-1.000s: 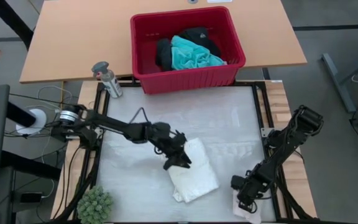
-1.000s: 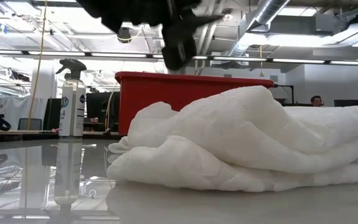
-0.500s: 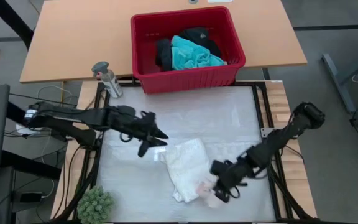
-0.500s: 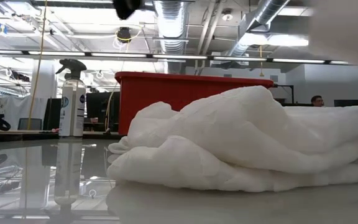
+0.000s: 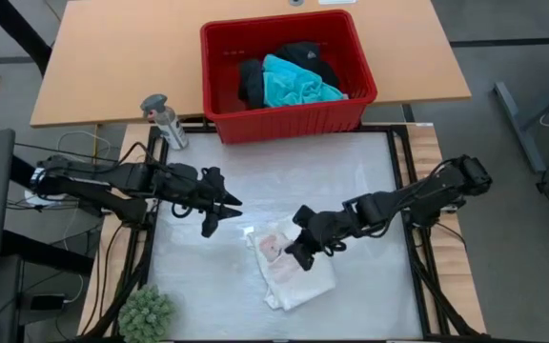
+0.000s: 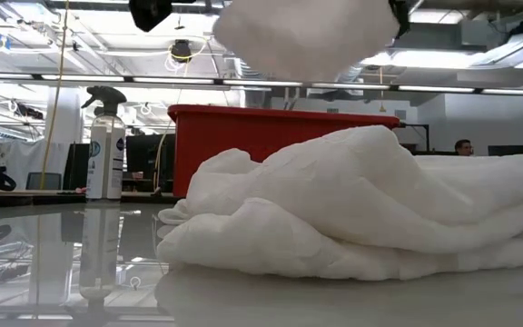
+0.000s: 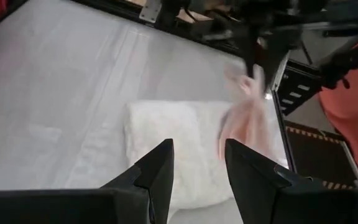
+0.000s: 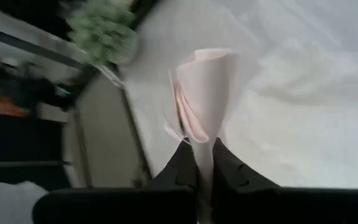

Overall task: Fold Laundry from Bin
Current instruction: Stack the white underwear on top of the white blouse

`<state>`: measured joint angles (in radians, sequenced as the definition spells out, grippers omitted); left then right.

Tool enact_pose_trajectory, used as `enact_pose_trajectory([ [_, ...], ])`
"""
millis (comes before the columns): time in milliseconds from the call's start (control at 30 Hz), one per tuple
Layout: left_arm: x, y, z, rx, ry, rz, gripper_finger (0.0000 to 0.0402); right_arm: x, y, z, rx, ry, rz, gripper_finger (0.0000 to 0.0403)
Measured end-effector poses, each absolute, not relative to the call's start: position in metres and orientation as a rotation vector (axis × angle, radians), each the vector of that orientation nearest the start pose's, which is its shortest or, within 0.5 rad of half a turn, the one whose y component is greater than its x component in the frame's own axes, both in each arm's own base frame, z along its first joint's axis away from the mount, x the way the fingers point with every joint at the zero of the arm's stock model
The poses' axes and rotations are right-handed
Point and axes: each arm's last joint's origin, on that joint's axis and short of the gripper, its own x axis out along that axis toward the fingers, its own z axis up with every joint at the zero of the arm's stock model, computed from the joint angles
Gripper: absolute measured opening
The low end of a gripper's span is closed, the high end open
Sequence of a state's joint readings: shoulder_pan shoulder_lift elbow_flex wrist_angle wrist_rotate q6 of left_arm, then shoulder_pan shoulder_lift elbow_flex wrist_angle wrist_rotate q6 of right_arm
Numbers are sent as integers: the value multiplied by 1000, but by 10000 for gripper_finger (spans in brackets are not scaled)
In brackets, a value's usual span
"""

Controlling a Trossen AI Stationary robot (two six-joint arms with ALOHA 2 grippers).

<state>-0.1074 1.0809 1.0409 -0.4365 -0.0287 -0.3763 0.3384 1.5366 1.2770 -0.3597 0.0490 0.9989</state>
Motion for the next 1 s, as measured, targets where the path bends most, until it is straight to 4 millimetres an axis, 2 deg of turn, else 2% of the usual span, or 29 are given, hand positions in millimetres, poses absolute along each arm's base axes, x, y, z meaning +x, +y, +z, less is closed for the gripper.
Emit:
enact_pose_trajectory([
  [200,226,-29,340,-319,504,30,132,326,131,303,863,675,2,36],
  [333,226,-32,340,-304,501,40,132,336,138,277,833,730,-82,36],
  [533,225,-34,339,-295,503,59,132,358,146,238,851,791,-102,36],
  [667,224,-33,338,-295,519,64,132,355,143,219,936,876,-285,36],
  [800,224,-33,337,-294,533,68,132,345,139,217,924,849,-484,36],
  [933,224,-33,336,-284,532,83,132,345,132,223,899,809,-497,36],
  [1000,224,-33,336,-273,531,84,132,346,127,219,885,828,-528,36],
])
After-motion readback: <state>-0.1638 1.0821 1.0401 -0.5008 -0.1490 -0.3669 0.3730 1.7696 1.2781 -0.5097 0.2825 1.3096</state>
